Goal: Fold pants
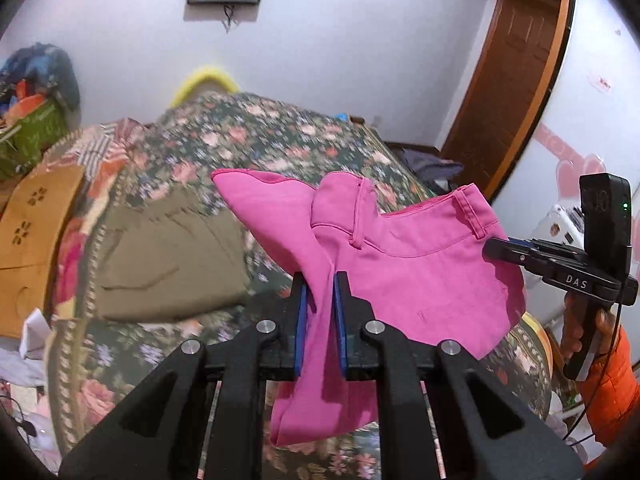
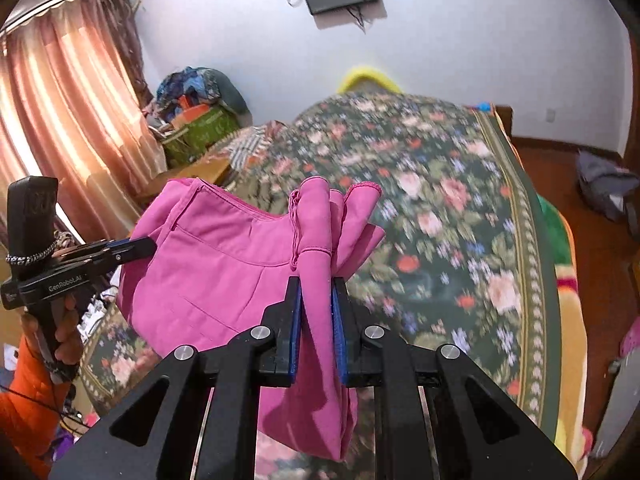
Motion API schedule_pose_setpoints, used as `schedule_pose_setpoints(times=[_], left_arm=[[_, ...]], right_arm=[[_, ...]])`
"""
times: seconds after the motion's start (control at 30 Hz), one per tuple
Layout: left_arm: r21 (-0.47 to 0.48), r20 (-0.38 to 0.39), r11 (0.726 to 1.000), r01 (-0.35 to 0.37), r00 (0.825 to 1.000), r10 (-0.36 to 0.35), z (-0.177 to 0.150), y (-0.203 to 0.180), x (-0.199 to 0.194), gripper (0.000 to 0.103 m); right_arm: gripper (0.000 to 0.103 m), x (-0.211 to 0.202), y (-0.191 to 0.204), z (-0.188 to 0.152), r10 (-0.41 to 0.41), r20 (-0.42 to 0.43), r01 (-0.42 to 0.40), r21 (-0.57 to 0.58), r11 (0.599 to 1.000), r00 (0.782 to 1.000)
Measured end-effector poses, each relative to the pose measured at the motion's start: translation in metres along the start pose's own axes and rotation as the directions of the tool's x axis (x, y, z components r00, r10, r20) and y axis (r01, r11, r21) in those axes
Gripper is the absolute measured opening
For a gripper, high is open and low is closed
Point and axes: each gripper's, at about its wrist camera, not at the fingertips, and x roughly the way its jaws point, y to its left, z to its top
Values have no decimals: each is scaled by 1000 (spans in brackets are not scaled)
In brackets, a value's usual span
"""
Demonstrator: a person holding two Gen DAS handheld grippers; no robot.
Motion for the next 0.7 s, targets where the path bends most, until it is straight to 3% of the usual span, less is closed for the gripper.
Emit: schedule_pose_setpoints(times=[0.37, 0.43, 0.47, 0.57, 0.7], left_arm=[[-59, 62, 994, -94, 993, 98, 16, 66, -34, 12], [-78, 48, 994, -75, 996, 79, 16, 78, -32, 12], [-72, 41, 993, -94, 994, 97, 14, 81, -28, 6], [-57, -2, 990, -132, 991, 132, 4, 99, -9, 5], [-121, -84, 977, -173, 983, 164, -18, 132, 17, 5]], right_arm=[[8, 26, 52, 44, 102, 62, -99, -60, 993, 993], [8, 32, 64, 53, 122, 73, -116, -74, 990, 990], [8, 34, 69, 55, 123, 76, -117, -84, 990, 989], [8, 52, 84, 58, 113, 61, -106, -111, 988, 992], [8, 86, 83, 42, 78, -37, -82, -109, 991, 996]])
